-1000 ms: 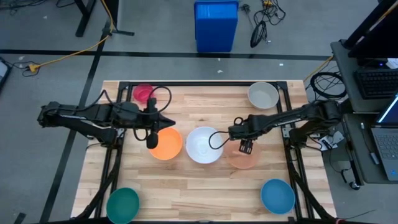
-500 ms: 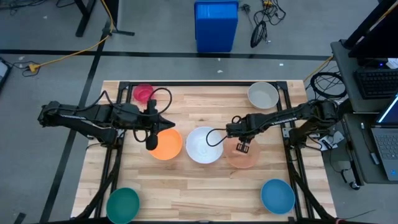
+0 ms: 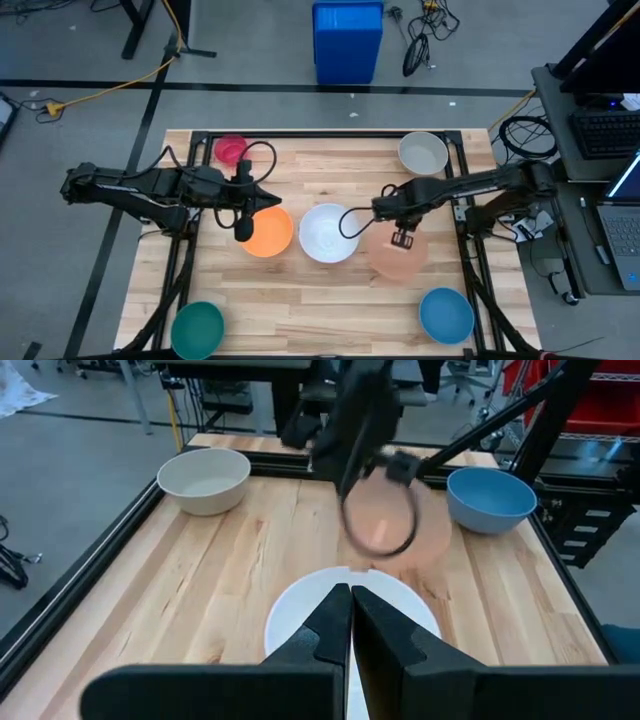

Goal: Nest bowls inside each other

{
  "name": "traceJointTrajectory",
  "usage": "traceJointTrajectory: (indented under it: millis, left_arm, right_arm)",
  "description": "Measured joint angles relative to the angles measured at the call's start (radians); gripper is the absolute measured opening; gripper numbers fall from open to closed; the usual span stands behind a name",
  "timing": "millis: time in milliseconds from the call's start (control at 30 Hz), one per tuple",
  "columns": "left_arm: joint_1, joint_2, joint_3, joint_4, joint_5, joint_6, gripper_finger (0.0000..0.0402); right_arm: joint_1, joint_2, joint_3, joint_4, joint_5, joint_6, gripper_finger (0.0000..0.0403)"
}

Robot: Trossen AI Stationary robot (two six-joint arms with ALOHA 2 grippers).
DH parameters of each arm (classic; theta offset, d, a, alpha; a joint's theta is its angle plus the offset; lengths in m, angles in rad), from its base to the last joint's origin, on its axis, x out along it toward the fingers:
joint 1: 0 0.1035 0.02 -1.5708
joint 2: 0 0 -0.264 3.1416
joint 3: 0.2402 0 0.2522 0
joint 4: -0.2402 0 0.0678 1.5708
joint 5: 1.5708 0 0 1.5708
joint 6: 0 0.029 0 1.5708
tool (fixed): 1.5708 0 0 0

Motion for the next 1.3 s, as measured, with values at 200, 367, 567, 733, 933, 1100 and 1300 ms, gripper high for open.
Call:
traceJointTrajectory:
  millis: [200, 367, 567, 733, 933, 1100, 1300]
  left_arm:
    - [0.000, 0.000, 0.000, 0.000, 0.000, 0.000, 0.0000]
    - [0.000, 0.000, 0.000, 0.000, 0.000, 0.000, 0.0000]
    - [0.000, 0.000, 0.000, 0.001, 0.014, 0.001, 0.0000]
    - [0.000, -0.001, 0.000, -0.038, 0.060, 0.003, 0.0000]
    - [-0.025, -0.019, -0.001, -0.149, 0.109, -0.026, 0.0000]
    - [-0.066, -0.016, -0.001, -0.221, 0.113, -0.027, 0.0000]
    - [-0.094, -0.017, -0.001, -0.242, 0.114, -0.053, 0.0000]
  right_arm:
    - [0.072, -0.063, 0.179, -0.058, 0.009, 0.058, 0.0001]
    - [0.068, -0.039, 0.341, -0.044, 0.061, 0.119, 0.0001]
    - [-0.009, 0.045, 0.420, 0.038, 0.061, 0.078, 0.0000]
    - [-0.088, 0.144, 0.420, 0.097, 0.052, -0.024, 0.0000]
    - [-0.153, 0.251, 0.420, 0.255, -0.027, -0.119, 0.0000]
    - [-0.187, 0.327, 0.420, 0.268, -0.071, -0.149, 0.0000]
    - [-0.187, 0.376, 0.420, 0.323, -0.096, -0.165, 0.0000]
